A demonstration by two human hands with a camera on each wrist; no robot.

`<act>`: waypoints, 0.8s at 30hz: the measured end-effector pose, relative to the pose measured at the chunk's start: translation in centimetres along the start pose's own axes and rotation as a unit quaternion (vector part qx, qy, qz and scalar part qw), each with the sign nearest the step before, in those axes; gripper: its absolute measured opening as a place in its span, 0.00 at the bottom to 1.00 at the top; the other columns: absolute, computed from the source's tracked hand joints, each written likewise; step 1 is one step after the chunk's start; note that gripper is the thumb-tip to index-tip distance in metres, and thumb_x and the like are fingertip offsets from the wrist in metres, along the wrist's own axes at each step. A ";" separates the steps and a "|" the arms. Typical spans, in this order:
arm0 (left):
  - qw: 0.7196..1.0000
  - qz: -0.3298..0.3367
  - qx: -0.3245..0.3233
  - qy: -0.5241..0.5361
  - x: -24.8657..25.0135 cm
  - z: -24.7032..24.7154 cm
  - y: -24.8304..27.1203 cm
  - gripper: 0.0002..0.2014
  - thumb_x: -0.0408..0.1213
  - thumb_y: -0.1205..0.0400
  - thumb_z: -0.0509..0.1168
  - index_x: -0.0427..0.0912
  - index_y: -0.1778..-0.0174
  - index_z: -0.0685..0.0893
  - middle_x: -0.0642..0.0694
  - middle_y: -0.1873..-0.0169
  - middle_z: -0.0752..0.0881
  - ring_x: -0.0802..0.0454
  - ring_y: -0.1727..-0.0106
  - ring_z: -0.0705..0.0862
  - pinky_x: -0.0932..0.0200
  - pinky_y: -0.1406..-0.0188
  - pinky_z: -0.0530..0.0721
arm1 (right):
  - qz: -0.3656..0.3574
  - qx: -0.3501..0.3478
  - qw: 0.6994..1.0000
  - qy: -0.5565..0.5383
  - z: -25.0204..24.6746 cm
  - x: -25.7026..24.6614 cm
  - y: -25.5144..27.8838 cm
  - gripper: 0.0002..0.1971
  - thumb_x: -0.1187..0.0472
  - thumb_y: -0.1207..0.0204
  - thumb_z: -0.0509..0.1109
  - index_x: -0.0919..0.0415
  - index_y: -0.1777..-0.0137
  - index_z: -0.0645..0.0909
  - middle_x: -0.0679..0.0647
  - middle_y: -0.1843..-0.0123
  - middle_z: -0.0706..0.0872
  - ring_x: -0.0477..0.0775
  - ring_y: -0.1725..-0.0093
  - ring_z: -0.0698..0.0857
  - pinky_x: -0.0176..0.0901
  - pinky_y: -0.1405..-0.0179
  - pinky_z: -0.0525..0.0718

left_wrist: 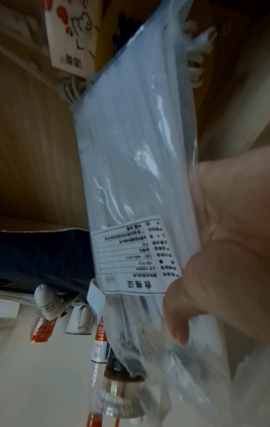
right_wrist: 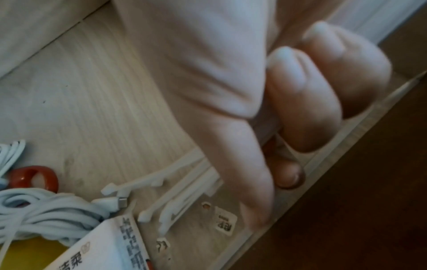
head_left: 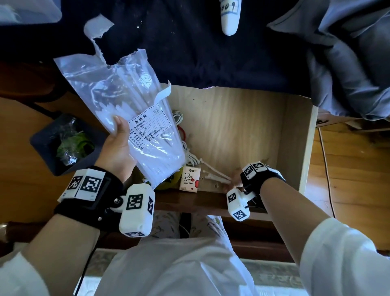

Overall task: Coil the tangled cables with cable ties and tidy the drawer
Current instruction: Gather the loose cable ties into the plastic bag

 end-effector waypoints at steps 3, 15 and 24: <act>1.000 -0.007 -0.002 0.000 -0.1 0.0 0.0 0.54 0.76 0.39 0.64 0.40 0.24 0.71 0.39 0.29 0.78 0.43 0.28 0.77 0.35 0.25 0.67 | 0.002 -0.009 1.000 -0.009 0.0 -1.1 2.3 0.11 0.53 0.26 0.71 0.62 0.54 0.83 0.51 0.77 0.85 0.52 0.66 0.80 0.42 0.56 0.82; 1.000 -0.013 0.016 -0.002 0.4 0.0 0.1 0.57 0.76 0.42 0.65 0.39 0.23 0.69 0.38 0.28 0.77 0.42 0.28 0.77 0.36 0.27 0.70 | 0.035 0.042 0.988 0.145 -1.3 0.8 1.3 0.11 0.49 0.33 0.74 0.56 0.65 0.81 0.48 0.69 0.83 0.47 0.71 0.80 0.41 0.67 0.82; 1.000 -0.002 0.016 0.004 2.1 0.5 -0.2 0.55 0.75 0.40 0.64 0.41 0.22 0.68 0.39 0.27 0.76 0.42 0.27 0.77 0.35 0.27 0.70 | -0.017 0.057 0.990 0.130 -0.6 1.1 0.1 0.23 0.49 0.42 0.77 0.61 0.49 0.85 0.56 0.61 0.90 0.54 0.62 0.88 0.45 0.63 0.88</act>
Point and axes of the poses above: each hand's wrist, its own y-axis away from the middle knuckle, its own z-axis out of the palm, x = y × z, the point moved 10 cm from there along -y, towards the middle knuckle
